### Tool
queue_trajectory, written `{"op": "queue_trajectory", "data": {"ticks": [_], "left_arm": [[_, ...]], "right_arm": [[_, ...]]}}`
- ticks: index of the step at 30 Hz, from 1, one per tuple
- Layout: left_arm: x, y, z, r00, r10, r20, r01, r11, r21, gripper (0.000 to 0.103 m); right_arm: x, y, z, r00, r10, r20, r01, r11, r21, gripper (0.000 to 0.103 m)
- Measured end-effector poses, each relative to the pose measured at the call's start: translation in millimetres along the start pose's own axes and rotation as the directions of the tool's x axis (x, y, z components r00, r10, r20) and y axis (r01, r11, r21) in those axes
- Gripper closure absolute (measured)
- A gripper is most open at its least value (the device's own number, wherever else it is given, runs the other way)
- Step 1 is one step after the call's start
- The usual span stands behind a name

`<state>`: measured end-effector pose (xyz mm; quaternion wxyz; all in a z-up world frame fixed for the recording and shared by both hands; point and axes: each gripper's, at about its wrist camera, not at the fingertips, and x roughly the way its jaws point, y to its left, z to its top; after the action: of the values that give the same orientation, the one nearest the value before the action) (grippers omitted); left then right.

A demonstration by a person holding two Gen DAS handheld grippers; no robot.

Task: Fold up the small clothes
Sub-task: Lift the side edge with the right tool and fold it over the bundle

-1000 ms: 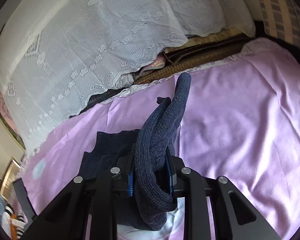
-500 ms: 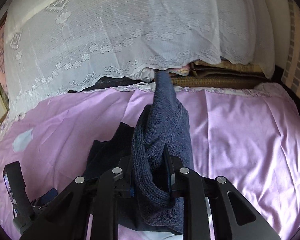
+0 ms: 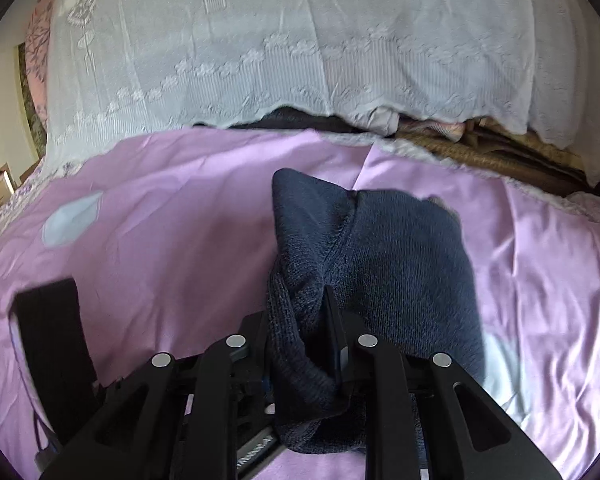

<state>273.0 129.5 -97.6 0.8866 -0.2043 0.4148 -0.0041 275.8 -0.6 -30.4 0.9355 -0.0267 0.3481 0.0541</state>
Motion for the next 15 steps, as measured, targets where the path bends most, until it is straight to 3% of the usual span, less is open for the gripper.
{"op": "queue_trajectory", "data": {"ticks": [3, 5, 6, 8, 12, 15], "left_arm": [[1, -3, -1, 1.0, 0.025, -0.001, -0.025, 0.999, 0.021, 0.005], [1, -6, -2, 0.999, 0.035, -0.001, -0.035, 0.999, 0.035, 0.004], [1, -6, -1, 0.999, 0.033, -0.001, -0.033, 0.999, 0.034, 0.004], [0, -3, 0, 1.0, 0.015, -0.002, -0.015, 1.0, 0.019, 0.004], [-4, 4, 2, 1.0, -0.02, 0.001, 0.02, 1.0, -0.011, 0.004], [-16, 18, 10, 0.997, -0.066, 0.034, 0.069, 0.994, -0.085, 0.004]], "right_arm": [[13, -6, -7, 0.998, 0.025, -0.057, -0.024, 0.999, 0.022, 0.076], [21, -15, -10, 0.988, 0.109, -0.108, -0.1, 0.992, 0.078, 0.059], [20, -18, -11, 0.983, 0.147, -0.112, -0.136, 0.986, 0.099, 0.059], [13, -18, -13, 0.98, 0.18, -0.084, -0.172, 0.98, 0.099, 0.053], [-12, -27, -13, 0.957, 0.289, 0.009, -0.287, 0.946, 0.148, 0.053], [-35, -44, -10, 0.955, 0.28, 0.099, -0.293, 0.942, 0.164, 0.054]]}}
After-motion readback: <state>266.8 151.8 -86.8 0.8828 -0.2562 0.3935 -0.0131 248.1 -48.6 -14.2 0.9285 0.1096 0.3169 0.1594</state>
